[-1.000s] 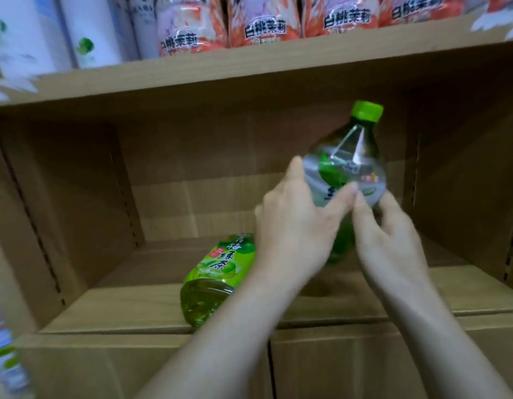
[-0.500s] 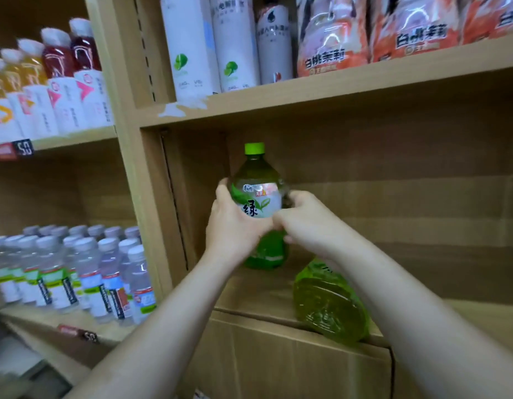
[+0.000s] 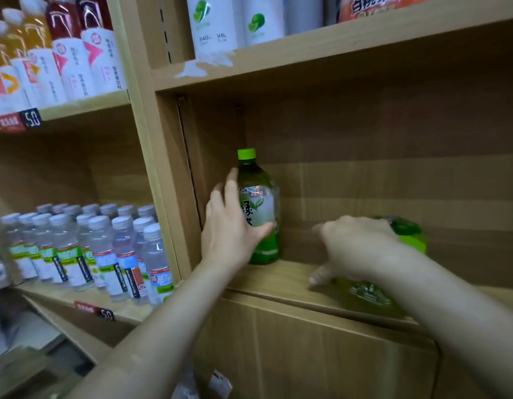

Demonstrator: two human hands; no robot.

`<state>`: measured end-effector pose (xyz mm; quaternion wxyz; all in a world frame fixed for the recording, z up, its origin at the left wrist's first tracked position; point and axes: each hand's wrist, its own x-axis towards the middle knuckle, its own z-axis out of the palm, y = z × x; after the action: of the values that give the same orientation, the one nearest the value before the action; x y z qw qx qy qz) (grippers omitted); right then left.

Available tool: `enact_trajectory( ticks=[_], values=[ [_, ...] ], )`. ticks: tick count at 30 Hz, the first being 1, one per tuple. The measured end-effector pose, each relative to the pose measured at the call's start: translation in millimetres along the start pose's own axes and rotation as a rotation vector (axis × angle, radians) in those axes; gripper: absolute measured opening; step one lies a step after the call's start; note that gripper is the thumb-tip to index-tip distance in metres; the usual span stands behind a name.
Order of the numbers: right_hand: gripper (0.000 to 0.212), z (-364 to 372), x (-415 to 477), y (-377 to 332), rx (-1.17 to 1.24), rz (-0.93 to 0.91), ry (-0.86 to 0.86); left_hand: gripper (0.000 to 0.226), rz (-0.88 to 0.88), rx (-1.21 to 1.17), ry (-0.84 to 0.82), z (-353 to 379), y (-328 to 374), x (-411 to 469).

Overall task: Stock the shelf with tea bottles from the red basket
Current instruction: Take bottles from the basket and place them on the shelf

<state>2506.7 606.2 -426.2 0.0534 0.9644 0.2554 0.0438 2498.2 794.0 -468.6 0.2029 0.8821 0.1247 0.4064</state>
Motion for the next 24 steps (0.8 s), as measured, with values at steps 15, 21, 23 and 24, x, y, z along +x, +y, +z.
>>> enact_trajectory(
  ticks=[15,21,23,24],
  values=[
    [0.073,25,32,-36,0.75,-0.156,0.357,0.106,0.3,0.604,-0.112,4,-15,3],
    [0.095,4,-17,38,0.395,0.271,0.101,0.094,0.432,0.689,-0.219,29,-13,26],
    [0.118,9,-21,48,0.457,0.345,-0.056,0.091,0.401,0.692,-0.265,32,-17,33],
    [0.121,12,-21,51,0.501,0.36,-0.062,0.091,0.382,0.697,-0.286,32,-17,37]
  ],
)
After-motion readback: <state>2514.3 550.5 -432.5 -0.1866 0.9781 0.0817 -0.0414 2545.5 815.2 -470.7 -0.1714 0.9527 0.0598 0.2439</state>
